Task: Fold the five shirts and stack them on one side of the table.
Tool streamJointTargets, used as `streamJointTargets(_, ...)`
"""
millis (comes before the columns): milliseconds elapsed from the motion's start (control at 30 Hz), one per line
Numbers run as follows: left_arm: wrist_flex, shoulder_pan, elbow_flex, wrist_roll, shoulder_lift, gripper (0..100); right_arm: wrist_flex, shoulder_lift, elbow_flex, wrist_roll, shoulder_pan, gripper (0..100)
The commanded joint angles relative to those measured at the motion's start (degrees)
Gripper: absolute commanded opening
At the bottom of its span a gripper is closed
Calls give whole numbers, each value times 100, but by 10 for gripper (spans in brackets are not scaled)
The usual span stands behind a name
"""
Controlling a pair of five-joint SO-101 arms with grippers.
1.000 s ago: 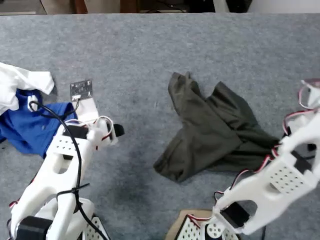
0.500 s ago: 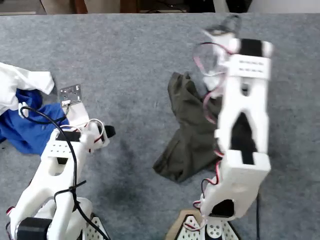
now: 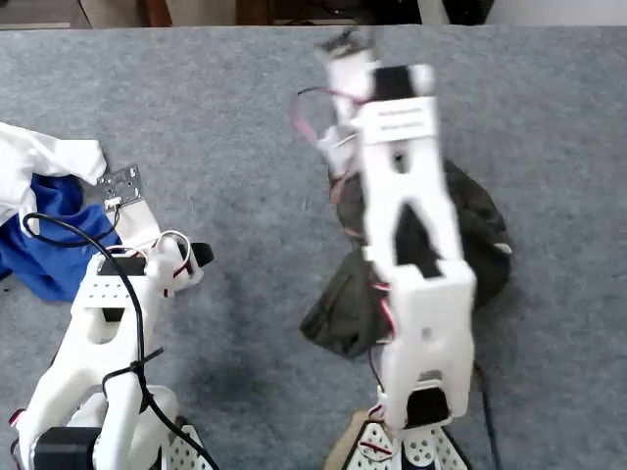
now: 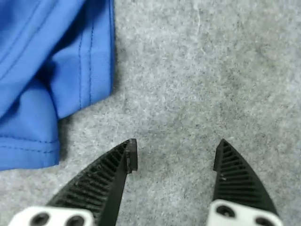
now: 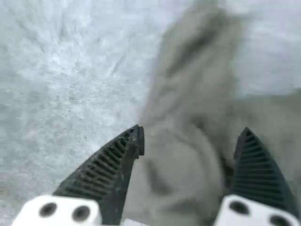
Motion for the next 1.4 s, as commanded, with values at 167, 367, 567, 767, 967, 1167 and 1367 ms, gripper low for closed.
streamJointTargets(167,-70,-18,-132,9,-110,267,-484,1640,-743,-79,699,296)
streamJointTargets(367,-105,9,-149,9,-110,267,176,2000,-2009,-9,813,0)
streamJointTargets(567,-264,-18,-105,9,-110,267,185,1402,-2176,-9,760,5)
streamJointTargets(767,-264,-26,-105,9,-110,267,185,-295,-2176,35,470,5)
streamJointTargets(967,-273,-18,-114,9,-110,267,141,-2114,-2185,44,-22,5)
streamJointTargets(1167,-273,-26,-114,9,-110,267,-352,-3916,-2193,44,-769,5)
streamJointTargets(1367,-273,-26,-114,9,-110,267,-1187,-5051,-2149,44,-1402,5)
